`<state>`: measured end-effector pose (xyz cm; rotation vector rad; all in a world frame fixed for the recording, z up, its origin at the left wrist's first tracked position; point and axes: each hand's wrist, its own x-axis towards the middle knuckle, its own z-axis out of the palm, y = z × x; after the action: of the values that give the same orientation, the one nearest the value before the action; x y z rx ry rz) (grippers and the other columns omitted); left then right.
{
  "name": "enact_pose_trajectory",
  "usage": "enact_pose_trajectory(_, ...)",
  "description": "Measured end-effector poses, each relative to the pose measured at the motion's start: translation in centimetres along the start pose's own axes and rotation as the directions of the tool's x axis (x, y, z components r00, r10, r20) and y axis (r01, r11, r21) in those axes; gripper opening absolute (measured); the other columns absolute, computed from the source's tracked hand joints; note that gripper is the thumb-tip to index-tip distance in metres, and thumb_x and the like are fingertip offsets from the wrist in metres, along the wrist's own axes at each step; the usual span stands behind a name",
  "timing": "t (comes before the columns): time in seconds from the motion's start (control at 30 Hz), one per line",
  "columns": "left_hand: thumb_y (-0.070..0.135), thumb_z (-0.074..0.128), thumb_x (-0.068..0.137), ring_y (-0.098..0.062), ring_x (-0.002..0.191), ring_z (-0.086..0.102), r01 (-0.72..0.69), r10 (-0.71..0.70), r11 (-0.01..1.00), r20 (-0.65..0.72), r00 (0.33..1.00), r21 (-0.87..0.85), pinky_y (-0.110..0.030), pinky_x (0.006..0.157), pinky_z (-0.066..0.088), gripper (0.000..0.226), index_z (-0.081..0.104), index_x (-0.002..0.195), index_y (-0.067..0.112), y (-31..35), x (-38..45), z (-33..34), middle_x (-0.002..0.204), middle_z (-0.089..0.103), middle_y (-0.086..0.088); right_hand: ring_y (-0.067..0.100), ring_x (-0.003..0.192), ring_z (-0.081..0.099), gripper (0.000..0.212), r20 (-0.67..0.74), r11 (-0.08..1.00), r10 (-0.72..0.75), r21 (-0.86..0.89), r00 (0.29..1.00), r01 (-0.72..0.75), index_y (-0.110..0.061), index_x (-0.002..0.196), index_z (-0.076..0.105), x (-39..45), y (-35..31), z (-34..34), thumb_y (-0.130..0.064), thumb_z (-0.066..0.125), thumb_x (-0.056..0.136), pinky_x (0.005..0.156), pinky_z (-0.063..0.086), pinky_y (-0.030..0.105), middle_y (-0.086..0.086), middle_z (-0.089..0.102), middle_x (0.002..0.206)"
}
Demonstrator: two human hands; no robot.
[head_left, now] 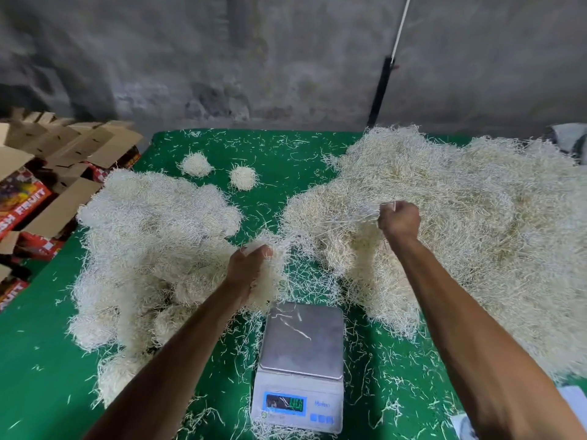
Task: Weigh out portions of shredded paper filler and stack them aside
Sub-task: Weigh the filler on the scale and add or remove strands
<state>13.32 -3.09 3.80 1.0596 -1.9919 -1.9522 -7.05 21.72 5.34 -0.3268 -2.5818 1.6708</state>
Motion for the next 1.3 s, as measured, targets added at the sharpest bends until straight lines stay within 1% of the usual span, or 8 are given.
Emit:
enact_pose_trajectory(0.13,0.022,0.062,0.095,-0.021,0.071,0.062,0.015,-0.017,0.998,-0.022,1.000,-0.067,-0.025,0.053,0.049,0.011,0.067,0.087,0.016,-0.5,0.5,0.8,0.076,0.067,0.002,0.023,0.069,0.052,0.028,-0.139,0.999,-0.031,0.036,0.990,0.036,-0.005,0.080,0.055,1.5,0.7,-0.9,-0.018,0.057,0.104,0.063,0.046,0.037,0.015,0.058,0.076)
enact_pose_trajectory(0.3,0.018,0.055,0.101,-0.023,0.070,0.064,0.047,-0.048,0.997,-0.023,0.999,-0.054,-0.025,0.053,0.050,0.018,0.069,0.098,0.007,-1.2,1.0,1.0,0.076,0.068,-0.001,0.027,0.118,0.061,0.048,-0.011,0.991,-0.018,0.136,1.000,0.020,0.000,0.146,0.047,1.8,0.8,-3.1,-0.031,0.048,0.110,0.102,0.053,0.042,0.020,0.059,0.141)
enact_pose_trajectory(0.4,0.016,0.050,0.103,-0.022,0.064,0.063,0.065,-0.063,0.997,0.056,0.996,-0.045,-0.022,0.046,0.049,0.021,0.067,0.092,0.008,-1.1,0.7,2.2,0.070,0.066,-0.002,0.037,0.136,0.053,0.071,0.243,0.982,-0.096,-0.135,0.965,0.131,-0.005,0.155,0.038,0.7,1.1,-3.0,-0.054,0.050,0.105,0.114,0.042,0.050,0.020,0.043,0.158)
enact_pose_trajectory(0.57,0.018,0.053,0.102,-0.019,0.057,0.068,0.024,-0.012,0.998,0.180,0.984,-0.064,-0.031,0.052,0.056,0.029,0.070,0.079,0.017,-0.5,0.0,4.3,0.063,0.069,0.001,0.022,0.111,0.054,0.038,0.115,0.753,-0.402,-0.522,0.908,0.400,-0.015,0.121,0.072,-1.9,1.2,-2.5,-0.044,0.061,0.101,0.092,0.052,0.038,0.011,0.057,0.126)
enact_pose_trajectory(0.7,0.013,0.053,0.100,-0.018,0.051,0.060,0.009,0.010,0.997,0.260,0.966,-0.074,-0.031,0.050,0.054,0.041,0.067,0.063,0.021,-0.2,0.0,5.1,0.059,0.059,0.001,0.016,0.098,0.060,0.018,0.415,0.830,-0.426,-0.174,0.804,0.530,-0.014,0.116,0.072,-4.8,0.5,-1.0,-0.021,0.060,0.103,0.093,0.057,0.038,0.004,0.063,0.117)
enact_pose_trajectory(0.87,0.012,0.061,0.096,-0.017,0.050,0.058,-0.017,0.022,1.000,0.250,0.968,-0.025,-0.027,0.048,0.051,0.028,0.066,0.068,0.018,0.3,-0.3,5.6,0.059,0.060,0.000,0.005,0.063,0.065,0.028,0.807,0.977,-0.213,0.164,0.551,0.137,-0.030,0.113,0.074,-8.0,1.3,1.1,-0.050,0.066,0.096,0.060,0.052,0.017,-0.004,0.072,0.078)
enact_pose_trajectory(0.97,0.020,0.067,0.093,-0.016,0.048,0.059,-0.015,0.006,0.999,0.186,0.983,0.046,-0.028,0.051,0.053,0.017,0.066,0.077,0.014,0.3,-0.6,6.0,0.058,0.061,0.002,0.020,0.059,0.057,0.019,0.748,0.983,-0.168,0.172,0.643,0.057,-0.020,0.107,0.078,-7.2,1.8,2.2,-0.034,0.073,0.095,0.062,0.050,0.031,0.006,0.073,0.075)
enact_pose_trajectory(1.3,0.025,0.065,0.091,-0.005,0.043,0.058,-0.063,0.038,0.987,0.163,0.986,0.149,-0.014,0.038,0.042,0.017,0.059,0.076,0.022,1.0,-0.7,5.8,0.051,0.063,0.013,0.014,0.054,0.060,0.020,0.308,0.997,0.001,0.075,0.951,-0.025,-0.006,0.099,0.074,-1.9,0.6,1.2,-0.022,0.062,0.103,0.048,0.050,0.026,0.009,0.072,0.078)
